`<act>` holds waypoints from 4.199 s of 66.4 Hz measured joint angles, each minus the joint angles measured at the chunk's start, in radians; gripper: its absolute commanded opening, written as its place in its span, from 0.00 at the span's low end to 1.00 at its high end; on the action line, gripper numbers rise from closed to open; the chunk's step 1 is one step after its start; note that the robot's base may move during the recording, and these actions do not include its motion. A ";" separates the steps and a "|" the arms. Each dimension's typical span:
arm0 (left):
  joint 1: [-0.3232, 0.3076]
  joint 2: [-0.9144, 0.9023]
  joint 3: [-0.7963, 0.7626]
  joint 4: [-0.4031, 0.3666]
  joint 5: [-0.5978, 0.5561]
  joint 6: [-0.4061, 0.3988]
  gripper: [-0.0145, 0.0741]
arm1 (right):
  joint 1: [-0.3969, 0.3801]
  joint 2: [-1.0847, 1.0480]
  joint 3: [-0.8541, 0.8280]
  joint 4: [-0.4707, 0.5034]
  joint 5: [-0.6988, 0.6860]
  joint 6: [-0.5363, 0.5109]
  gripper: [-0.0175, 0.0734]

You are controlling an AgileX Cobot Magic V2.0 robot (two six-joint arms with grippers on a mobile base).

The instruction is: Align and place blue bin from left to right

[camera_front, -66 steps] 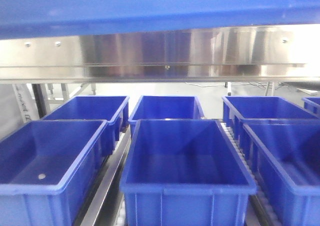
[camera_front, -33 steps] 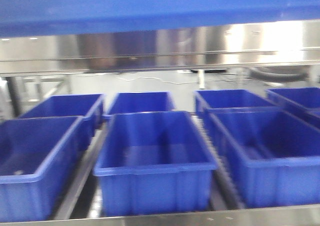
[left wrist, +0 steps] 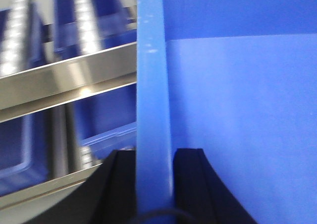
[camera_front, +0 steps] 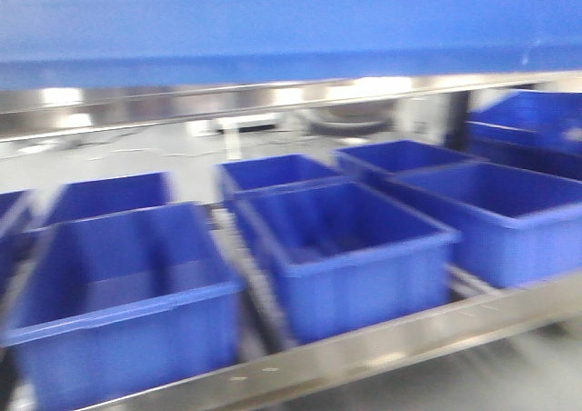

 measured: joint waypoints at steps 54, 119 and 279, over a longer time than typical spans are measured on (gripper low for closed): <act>0.000 0.002 0.000 -0.006 0.000 0.001 0.04 | 0.000 0.000 0.000 0.000 0.008 0.000 0.10; 0.000 0.002 0.000 -0.008 0.000 0.002 0.04 | 0.000 0.000 0.000 0.000 0.012 0.000 0.10; 0.000 0.004 0.000 -0.013 0.000 0.002 0.04 | 0.002 0.000 0.000 0.002 0.024 -0.001 0.10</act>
